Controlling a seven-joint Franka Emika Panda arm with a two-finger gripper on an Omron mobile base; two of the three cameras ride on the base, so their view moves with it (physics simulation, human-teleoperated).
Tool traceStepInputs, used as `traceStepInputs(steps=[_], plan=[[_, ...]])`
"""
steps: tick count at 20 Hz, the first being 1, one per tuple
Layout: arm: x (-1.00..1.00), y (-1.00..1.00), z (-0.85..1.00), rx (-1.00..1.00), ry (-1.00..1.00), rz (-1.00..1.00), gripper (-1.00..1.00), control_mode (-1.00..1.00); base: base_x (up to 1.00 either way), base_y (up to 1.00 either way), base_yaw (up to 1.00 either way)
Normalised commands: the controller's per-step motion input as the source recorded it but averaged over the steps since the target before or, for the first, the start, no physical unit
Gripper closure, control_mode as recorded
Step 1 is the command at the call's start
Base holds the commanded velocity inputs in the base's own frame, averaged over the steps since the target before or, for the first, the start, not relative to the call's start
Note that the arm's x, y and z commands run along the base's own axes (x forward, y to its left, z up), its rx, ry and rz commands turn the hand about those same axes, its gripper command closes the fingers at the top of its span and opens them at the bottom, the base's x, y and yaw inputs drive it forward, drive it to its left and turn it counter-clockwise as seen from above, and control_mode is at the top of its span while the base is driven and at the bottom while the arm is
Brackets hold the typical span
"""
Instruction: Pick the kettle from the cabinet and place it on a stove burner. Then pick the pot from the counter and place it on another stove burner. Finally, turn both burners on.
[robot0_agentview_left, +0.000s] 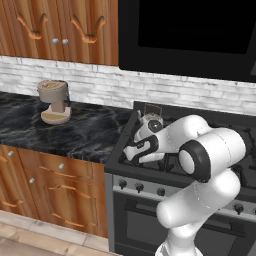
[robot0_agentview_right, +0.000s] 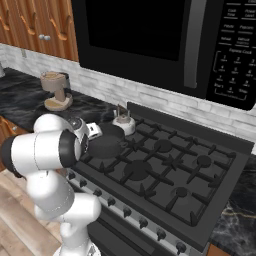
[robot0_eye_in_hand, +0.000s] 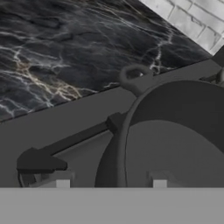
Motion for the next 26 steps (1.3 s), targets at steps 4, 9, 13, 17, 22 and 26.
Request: traceStepInputs(steps=[4, 9, 13, 17, 22, 26], plan=[[-0.14, 0.04, 0.18, 0.00, 0.00, 0.00, -1.00, -1.00, 0.00, 0.00, 0.00], [-0.07, 0.15, 0.41, -0.03, 0.00, 0.00, -1.00, -1.00, 0.00, 0.00, 0.00], [-0.17, 0.15, 0.38, -0.12, 0.00, 0.00, -1.00, -1.00, 0.00, 0.00, 0.00], [-0.26, 0.12, 0.41, -0.18, 0.00, 0.00, -1.00, -1.00, 0.00, 0.00, 0.00], [-0.31, 0.11, 0.53, -0.17, 0.00, 0.00, -1.00, -1.00, 0.00, 0.00, 0.00], [-0.31, 0.10, 0.49, -0.17, 0.00, 0.00, -1.00, -1.00, 0.00, 0.00, 0.00]])
